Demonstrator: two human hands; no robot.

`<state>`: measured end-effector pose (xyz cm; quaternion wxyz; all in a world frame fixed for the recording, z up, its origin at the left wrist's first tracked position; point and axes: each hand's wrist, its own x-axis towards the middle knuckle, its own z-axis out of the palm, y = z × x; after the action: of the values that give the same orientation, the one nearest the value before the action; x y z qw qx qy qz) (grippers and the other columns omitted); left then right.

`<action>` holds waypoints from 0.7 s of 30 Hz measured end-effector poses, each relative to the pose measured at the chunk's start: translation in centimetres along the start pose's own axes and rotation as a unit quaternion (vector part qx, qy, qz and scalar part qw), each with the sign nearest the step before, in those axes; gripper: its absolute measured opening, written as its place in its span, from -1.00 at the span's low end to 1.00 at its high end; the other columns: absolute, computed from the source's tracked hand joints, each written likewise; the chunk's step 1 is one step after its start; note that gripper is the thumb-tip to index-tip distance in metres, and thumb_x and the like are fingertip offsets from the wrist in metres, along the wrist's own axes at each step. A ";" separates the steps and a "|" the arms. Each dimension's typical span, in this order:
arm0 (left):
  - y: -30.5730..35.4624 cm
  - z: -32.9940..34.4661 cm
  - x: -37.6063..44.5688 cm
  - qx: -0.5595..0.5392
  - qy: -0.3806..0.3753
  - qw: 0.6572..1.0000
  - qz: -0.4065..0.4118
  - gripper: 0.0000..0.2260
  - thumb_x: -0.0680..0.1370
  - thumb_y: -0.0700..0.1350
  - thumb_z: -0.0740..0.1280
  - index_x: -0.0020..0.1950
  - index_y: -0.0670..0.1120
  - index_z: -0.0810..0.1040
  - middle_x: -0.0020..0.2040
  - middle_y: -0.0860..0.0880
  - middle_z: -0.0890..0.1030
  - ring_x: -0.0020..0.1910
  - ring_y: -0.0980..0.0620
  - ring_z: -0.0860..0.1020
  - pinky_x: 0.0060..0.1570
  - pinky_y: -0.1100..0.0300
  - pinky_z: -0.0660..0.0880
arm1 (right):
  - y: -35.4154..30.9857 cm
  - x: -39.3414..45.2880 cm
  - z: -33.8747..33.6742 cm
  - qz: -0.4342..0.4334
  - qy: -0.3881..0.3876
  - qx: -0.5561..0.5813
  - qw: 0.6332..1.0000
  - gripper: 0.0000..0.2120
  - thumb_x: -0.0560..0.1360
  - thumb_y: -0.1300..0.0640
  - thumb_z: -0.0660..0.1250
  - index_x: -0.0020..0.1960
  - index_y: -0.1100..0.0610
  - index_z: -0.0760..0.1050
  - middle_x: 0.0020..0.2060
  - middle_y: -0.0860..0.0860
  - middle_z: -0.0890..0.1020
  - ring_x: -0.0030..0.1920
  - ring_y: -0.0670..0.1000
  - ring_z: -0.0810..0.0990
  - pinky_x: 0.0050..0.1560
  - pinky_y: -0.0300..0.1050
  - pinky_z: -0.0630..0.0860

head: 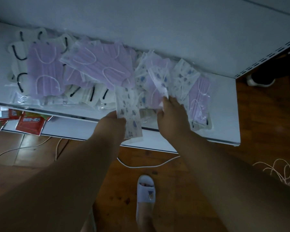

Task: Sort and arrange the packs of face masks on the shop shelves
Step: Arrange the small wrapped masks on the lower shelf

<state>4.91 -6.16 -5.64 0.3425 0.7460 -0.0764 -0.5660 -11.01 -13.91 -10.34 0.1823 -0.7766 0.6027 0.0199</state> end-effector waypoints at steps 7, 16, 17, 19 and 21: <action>1.0 1.3 0.1 -0.180 -0.047 0.981 -0.050 -0.59 0.48 0.23 0.42 0.15 -0.04 0.63 0.05 -0.11 0.72 0.00 -0.17 0.70 0.09 -0.09 0.60 | -1.8 -5.2 -1.3 -0.202 -0.026 0.212 0.956 -0.65 0.64 0.14 0.16 0.40 0.13 0.42 0.25 0.10 0.57 0.25 0.05 0.51 0.26 -0.19 0.40; 0.5 2.2 0.6 -0.049 0.016 0.999 -0.008 -0.85 0.57 -0.24 0.37 0.06 0.00 0.58 -0.02 -0.07 0.62 0.09 -0.21 0.59 0.21 -0.13 0.54 | 2.6 1.0 -1.8 0.004 -0.020 0.053 0.998 -0.57 0.64 0.12 0.14 0.48 0.21 0.30 0.48 0.18 0.32 0.50 0.20 0.24 0.51 0.11 0.16; 0.3 2.3 0.7 -0.041 0.018 0.999 -0.002 -0.85 0.57 -0.24 0.37 0.06 -0.01 0.58 -0.02 -0.08 0.62 0.10 -0.21 0.59 0.22 -0.11 0.53 | 2.8 1.4 -1.7 -0.004 -0.040 0.027 0.999 -0.55 0.65 0.09 0.12 0.50 0.19 0.26 0.49 0.17 0.31 0.52 0.20 0.21 0.53 0.12 0.11; 0.1 2.5 0.6 -0.040 0.019 0.999 -0.001 -0.87 0.56 -0.23 0.38 0.02 0.01 0.59 0.01 -0.08 0.63 0.11 -0.21 0.59 0.24 -0.13 0.52 | 2.2 1.8 -1.5 -0.051 -0.068 0.009 0.996 -0.52 0.67 0.06 0.06 0.56 0.16 0.17 0.54 0.14 0.23 0.57 0.17 0.07 0.57 0.11 -0.07; 0.1 2.7 0.3 -0.053 0.016 0.998 -0.006 -0.88 0.56 -0.21 0.37 -0.03 0.02 0.59 0.00 -0.05 0.63 0.09 -0.20 0.60 0.23 -0.16 0.53 | 1.0 1.8 -1.4 -0.091 -0.080 0.012 0.993 -0.52 0.68 0.09 0.04 0.58 0.13 0.12 0.57 0.10 0.17 0.60 0.13 -0.04 0.56 0.10 -0.19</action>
<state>2.63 -7.52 -6.15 0.3793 0.7362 -0.0368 -0.5592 -11.77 -16.23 -9.73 0.2403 -0.8217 0.5135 0.0583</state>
